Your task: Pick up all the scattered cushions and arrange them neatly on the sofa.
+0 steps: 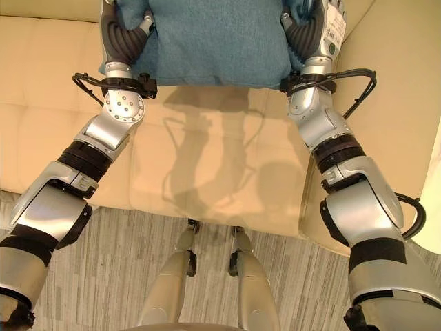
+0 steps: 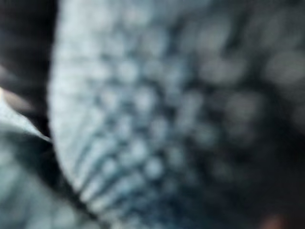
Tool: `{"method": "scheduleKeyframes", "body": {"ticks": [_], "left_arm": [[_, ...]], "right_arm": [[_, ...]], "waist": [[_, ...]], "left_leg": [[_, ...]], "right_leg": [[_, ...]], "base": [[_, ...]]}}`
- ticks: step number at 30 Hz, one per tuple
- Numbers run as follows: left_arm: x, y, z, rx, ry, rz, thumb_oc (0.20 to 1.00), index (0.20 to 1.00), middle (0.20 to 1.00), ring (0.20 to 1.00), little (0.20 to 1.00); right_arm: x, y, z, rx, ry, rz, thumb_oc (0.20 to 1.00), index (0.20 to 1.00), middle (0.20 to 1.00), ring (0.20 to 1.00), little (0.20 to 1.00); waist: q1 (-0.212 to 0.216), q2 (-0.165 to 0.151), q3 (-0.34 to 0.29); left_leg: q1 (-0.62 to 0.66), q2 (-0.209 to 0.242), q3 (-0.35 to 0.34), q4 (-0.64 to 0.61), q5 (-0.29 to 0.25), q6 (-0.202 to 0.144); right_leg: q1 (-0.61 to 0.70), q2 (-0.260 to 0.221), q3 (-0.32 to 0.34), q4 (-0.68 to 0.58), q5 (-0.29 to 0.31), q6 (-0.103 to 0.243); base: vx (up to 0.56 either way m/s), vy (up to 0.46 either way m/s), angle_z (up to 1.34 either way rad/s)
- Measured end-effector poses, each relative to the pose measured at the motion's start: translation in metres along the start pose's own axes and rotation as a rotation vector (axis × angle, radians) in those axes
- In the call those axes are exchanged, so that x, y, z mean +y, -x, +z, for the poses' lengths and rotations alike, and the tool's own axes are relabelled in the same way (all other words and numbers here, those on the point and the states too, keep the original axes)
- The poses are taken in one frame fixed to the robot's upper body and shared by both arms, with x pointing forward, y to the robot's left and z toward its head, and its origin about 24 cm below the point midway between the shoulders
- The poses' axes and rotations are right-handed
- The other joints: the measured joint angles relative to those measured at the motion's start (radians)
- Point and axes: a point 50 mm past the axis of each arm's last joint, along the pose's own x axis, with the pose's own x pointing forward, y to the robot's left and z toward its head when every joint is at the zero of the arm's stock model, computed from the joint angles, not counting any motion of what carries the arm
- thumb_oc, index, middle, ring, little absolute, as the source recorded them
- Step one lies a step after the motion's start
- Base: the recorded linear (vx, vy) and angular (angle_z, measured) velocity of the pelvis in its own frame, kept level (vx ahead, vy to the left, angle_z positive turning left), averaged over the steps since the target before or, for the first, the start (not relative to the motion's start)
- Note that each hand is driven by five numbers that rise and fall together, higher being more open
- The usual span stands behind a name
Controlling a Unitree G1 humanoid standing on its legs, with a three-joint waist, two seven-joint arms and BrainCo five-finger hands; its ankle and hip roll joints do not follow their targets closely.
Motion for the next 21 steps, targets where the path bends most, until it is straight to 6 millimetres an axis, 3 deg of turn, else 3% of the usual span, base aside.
{"method": "scheduleKeyframes", "body": {"ticks": [1, 2, 3, 6, 8, 12, 21], "left_arm": [[0.000, -0.005, -0.001, 0.021, -0.007, -0.013, 1.000, 1.000, 1.000, 1.000, 1.000], [0.000, -0.007, -0.001, 0.031, -0.014, -0.023, 1.000, 1.000, 1.000, 1.000, 1.000], [0.002, -0.012, -0.006, 0.063, -0.053, -0.053, 1.000, 1.000, 1.000, 1.000, 1.000], [0.014, -0.016, -0.016, 0.123, -0.072, -0.076, 1.000, 1.000, 1.000, 1.000, 1.000], [0.014, -0.008, -0.028, 0.179, -0.027, -0.064, 1.000, 1.000, 1.000, 1.000, 1.000], [0.004, 0.018, -0.055, 0.295, 0.052, -0.091, 1.000, 1.000, 1.000, 1.000, 1.000], [0.004, 0.028, -0.066, 0.347, 0.118, -0.104, 1.000, 1.000, 1.000, 1.000, 1.000]], "right_arm": [[-0.001, -0.004, 0.000, 0.017, 0.002, 0.012, 0.429, 0.429, 0.429, 0.429, 0.429], [-0.002, -0.006, -0.002, 0.034, 0.003, 0.027, 0.912, 0.912, 0.912, 0.912, 0.912], [0.001, -0.008, -0.008, 0.090, 0.002, 0.076, 1.000, 1.000, 1.000, 1.000, 1.000], [0.004, -0.007, -0.018, 0.187, -0.028, 0.157, 1.000, 1.000, 1.000, 1.000, 1.000], [0.018, 0.003, -0.016, 0.213, -0.082, 0.217, 1.000, 1.000, 1.000, 1.000, 1.000], [0.047, 0.040, -0.031, 0.316, -0.159, 0.330, 1.000, 1.000, 1.000, 1.000, 1.000], [0.047, 0.043, -0.038, 0.326, -0.136, 0.355, 1.000, 1.000, 1.000, 1.000, 1.000]], "waist": [[-0.006, 0.000, 0.000], [-0.008, 0.000, 0.000], [-0.009, 0.000, 0.000], [-0.015, 0.000, 0.000], [-0.016, -0.001, 0.000], [-0.019, -0.004, -0.001], [-0.015, -0.005, -0.001]], "left_leg": [[-0.017, -0.002, -0.002, 0.007, 0.000, 0.000], [-0.029, -0.003, -0.003, 0.012, 0.000, 0.000], [-0.040, -0.002, -0.003, 0.013, 0.001, 0.001], [-0.080, -0.005, 0.000, 0.029, 0.003, 0.004], [-0.084, -0.009, 0.009, 0.028, 0.007, 0.007], [-0.075, -0.023, 0.006, 0.029, 0.009, 0.009], [-0.091, -0.034, 0.006, 0.032, 0.016, 0.018]], "right_leg": [[-0.015, 0.000, 0.002, 0.003, 0.000, 0.000], [-0.027, 0.000, 0.005, 0.009, 0.000, 0.000], [-0.048, -0.003, 0.007, 0.026, -0.002, 0.002], [-0.105, -0.004, 0.011, 0.068, -0.005, 0.007], [-0.122, -0.010, 0.020, 0.087, -0.009, 0.010], [-0.146, -0.027, 0.035, 0.161, -0.052, 0.014], [-0.174, -0.040, 0.038, 0.195, -0.059, 0.023]], "base": [[0.00, 0.000, 0.00], [0.00, 0.000, 0.00], [0.01, -0.009, -0.06], [0.02, 0.001, -0.09], [0.02, 0.008, -0.06], [0.01, -0.004, 0.06], [0.00, -0.001, 0.00]]}}
